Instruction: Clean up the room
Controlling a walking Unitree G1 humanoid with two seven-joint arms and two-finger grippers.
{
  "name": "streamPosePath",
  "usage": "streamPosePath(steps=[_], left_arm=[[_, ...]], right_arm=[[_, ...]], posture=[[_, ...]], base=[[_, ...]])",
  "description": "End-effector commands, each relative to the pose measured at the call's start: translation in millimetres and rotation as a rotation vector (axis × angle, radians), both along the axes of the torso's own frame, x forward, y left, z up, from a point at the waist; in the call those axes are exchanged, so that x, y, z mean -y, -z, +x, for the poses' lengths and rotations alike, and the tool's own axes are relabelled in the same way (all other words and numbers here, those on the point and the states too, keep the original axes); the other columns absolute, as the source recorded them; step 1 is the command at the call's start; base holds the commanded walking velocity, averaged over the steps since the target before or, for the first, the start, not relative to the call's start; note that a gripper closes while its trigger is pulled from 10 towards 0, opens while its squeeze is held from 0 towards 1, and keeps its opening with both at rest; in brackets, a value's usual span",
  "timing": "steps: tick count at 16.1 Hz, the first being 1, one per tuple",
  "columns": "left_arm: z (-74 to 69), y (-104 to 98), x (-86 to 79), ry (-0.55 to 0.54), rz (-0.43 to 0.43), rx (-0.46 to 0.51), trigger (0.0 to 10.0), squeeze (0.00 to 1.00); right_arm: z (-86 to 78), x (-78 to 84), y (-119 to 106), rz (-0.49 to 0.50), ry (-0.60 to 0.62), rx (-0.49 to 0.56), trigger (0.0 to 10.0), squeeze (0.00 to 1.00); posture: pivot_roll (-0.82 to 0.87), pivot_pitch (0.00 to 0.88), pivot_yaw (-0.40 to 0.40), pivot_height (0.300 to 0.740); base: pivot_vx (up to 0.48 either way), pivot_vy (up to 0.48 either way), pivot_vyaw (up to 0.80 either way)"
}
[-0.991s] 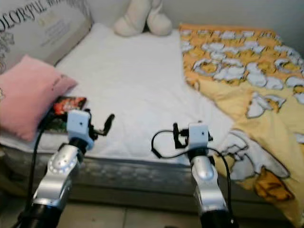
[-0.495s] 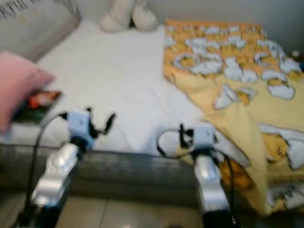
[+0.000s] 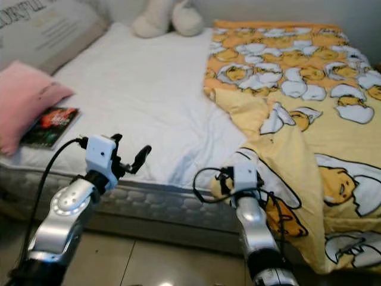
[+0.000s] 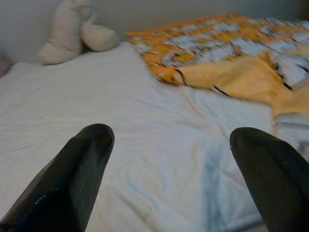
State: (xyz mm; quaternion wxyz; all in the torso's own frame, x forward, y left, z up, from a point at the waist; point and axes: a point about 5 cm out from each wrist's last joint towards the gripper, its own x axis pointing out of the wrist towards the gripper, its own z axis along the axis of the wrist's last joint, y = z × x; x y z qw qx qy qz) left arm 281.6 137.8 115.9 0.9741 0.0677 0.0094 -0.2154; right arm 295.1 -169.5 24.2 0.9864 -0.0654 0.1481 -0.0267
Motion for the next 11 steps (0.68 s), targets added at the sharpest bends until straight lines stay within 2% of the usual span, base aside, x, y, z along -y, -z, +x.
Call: streamPosePath(steps=[1,3,5,8,11], left_arm=[[-2.3,-4.3,0.2,0.024,0.021,-0.002,10.0,0.00],[-3.5,-5.9,-1.2,-0.001,-0.020,-0.007,10.0,0.00],[-11.2,0.9,0.2,-0.022,-0.055,-0.054,10.0,0.00],[-26.5,0.2,3.3,0.014,-0.050,-0.094,10.0,0.00],[-39.7,-3.9,0.5,0.034,-0.044,-0.111,10.0,0.00]], right_arm=[[5.6,-0.1,-5.1,0.002,0.021,0.025,10.0,0.00],[3.7,-3.8,-8.3,0.001,-0.006,0.059,10.0,0.00],[-6.8,-6.4,10.1,-0.012,-0.010,-0.019,10.0,0.00],[-7.6,-6.4,21.4,-0.029,0.014,-0.086,10.0,0.00],[-4.9,-6.6,20.9,-0.054,0.025,-0.087,10.0,0.00]], posture=[[0.05,0.025,0.071,0.740],[0.04,0.025,0.060,0.740],[0.03,0.049,0.070,0.740],[0.05,0.108,0.094,0.740],[0.08,0.167,0.113,0.740]], base=[[0.000,0.000,0.00],[0.000,0.000,0.00],[0.000,0.000,0.00],[0.000,0.000,0.00],[0.000,0.000,0.00]])
